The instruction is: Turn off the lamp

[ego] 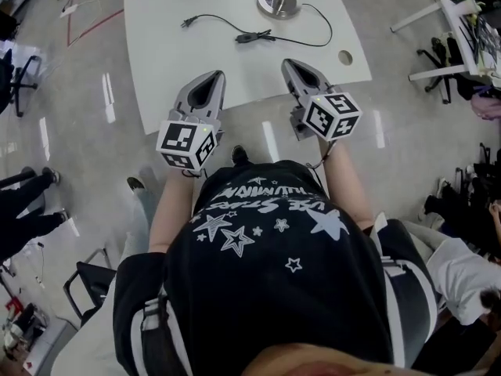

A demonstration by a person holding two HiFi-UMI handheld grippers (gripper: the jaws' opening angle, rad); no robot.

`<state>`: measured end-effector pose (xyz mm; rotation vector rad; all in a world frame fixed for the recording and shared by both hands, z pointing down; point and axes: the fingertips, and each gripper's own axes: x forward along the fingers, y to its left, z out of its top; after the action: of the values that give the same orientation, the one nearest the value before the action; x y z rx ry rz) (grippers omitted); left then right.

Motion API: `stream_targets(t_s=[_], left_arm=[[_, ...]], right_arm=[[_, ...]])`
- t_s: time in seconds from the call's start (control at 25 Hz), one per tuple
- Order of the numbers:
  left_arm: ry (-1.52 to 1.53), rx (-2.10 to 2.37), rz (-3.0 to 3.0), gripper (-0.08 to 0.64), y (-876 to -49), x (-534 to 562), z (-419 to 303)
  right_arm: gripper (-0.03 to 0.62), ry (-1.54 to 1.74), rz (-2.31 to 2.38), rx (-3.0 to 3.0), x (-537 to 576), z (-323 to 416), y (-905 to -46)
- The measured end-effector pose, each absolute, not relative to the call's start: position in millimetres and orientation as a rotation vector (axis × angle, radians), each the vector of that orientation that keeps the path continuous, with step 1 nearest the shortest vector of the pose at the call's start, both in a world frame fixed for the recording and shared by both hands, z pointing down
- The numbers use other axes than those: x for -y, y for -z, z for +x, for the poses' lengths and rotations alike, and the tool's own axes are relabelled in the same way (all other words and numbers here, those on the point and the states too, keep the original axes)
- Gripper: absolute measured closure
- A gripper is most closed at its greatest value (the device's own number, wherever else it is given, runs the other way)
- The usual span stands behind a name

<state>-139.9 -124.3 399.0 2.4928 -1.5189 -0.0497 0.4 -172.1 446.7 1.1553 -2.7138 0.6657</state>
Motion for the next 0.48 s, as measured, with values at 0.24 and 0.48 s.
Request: stream_targets(t_s=[0.24, 0.48], left_arm=[[0.010, 1.486, 2.513, 0.549, -409.4, 133.0, -140.6], [-0.040, 1.448, 2.528, 0.549, -421.9, 141.7, -123.2]], right_arm=[[0.586, -0.710, 1.185, 2.673, 170.8, 0.8, -459.3], [0.586, -0.693, 1.171, 2.678, 183.0, 6.3, -460.6]])
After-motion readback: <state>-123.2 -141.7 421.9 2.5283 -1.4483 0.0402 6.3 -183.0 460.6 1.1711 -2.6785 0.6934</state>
